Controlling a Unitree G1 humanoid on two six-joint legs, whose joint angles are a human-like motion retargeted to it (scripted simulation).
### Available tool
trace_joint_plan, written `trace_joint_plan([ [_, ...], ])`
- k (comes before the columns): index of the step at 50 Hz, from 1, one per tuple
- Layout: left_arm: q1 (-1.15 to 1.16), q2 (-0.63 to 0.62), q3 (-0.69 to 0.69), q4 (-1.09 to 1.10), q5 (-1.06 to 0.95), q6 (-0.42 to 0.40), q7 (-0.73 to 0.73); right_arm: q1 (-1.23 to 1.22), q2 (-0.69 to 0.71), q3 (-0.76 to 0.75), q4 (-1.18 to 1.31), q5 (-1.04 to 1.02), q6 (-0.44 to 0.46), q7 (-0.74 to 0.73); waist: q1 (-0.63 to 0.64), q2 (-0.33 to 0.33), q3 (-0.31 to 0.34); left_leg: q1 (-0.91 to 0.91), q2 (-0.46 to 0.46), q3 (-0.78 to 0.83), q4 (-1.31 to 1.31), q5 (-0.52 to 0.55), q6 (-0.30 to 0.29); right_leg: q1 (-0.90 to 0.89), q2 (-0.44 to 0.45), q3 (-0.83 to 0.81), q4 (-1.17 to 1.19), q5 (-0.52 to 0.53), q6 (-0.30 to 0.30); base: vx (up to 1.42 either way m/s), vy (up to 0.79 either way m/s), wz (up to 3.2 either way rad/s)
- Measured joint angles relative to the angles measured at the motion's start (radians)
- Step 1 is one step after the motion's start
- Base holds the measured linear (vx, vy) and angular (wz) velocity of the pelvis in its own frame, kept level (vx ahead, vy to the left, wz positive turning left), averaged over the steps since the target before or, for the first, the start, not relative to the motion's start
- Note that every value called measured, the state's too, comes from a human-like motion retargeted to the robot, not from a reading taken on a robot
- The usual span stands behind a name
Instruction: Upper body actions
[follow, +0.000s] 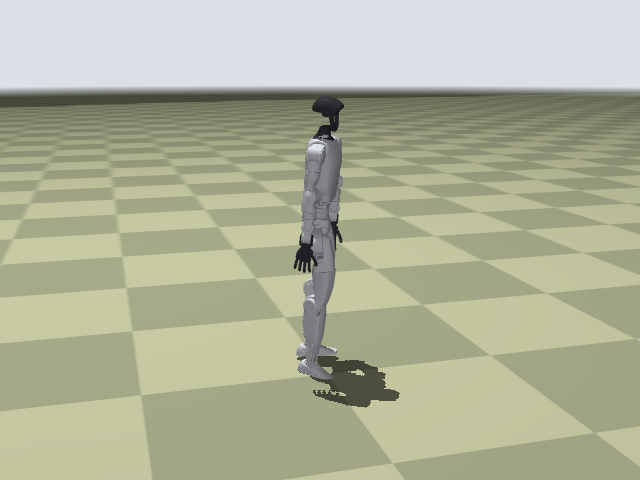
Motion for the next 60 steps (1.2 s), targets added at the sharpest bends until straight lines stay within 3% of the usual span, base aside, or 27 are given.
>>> trace_joint_plan([
  [22,0.054,-0.004,0.041,-0.019,-0.036,0.015,-0.003,0.011,-0.003,0.01,-0.018,-0.008,-0.001,0.005,0.024,0.025,-0.039,0.009,0.021,0.01,-0.004,0.003,-0.017,-0.005,0.02,0.011,0.003,-0.007,-0.016,-0.02,0.04,-0.02],
  [35,-0.003,-0.04,0.019,-0.021,-0.019,0.006,0.003,0.066,-0.008,-0.015,0.009,-0.028,0.005,-0.019,0.098,0.024,-0.042,-0.034,-0.02,-0.098,0.01,0.04,-0.011,0.031,0.014,-0.079,-0.012,-0.029,-0.015,-0.12,0.11,0.44],
  [48,-0.034,-0.042,-0.023,0.047,-0.003,0.015,0.004,0.105,0.001,-0.036,0.0,-0.062,0.009,-0.024,0.25,0.008,-0.03,-0.064,-0.071,-0.215,0.02,0.08,-0.012,0.083,0.004,-0.201,-0.027,-0.053,-0.005,-0.15,0.04,0.49],
  [60,-0.011,-0.011,-0.016,0.077,0.004,0.021,-0.012,0.077,0.016,-0.018,-0.042,-0.075,-0.006,-0.008,0.257,-0.006,-0.028,-0.06,-0.07,-0.241,0.019,0.089,-0.013,0.095,0.014,-0.225,-0.028,-0.057,-0.005,-0.01,-0.02,0.11],
])
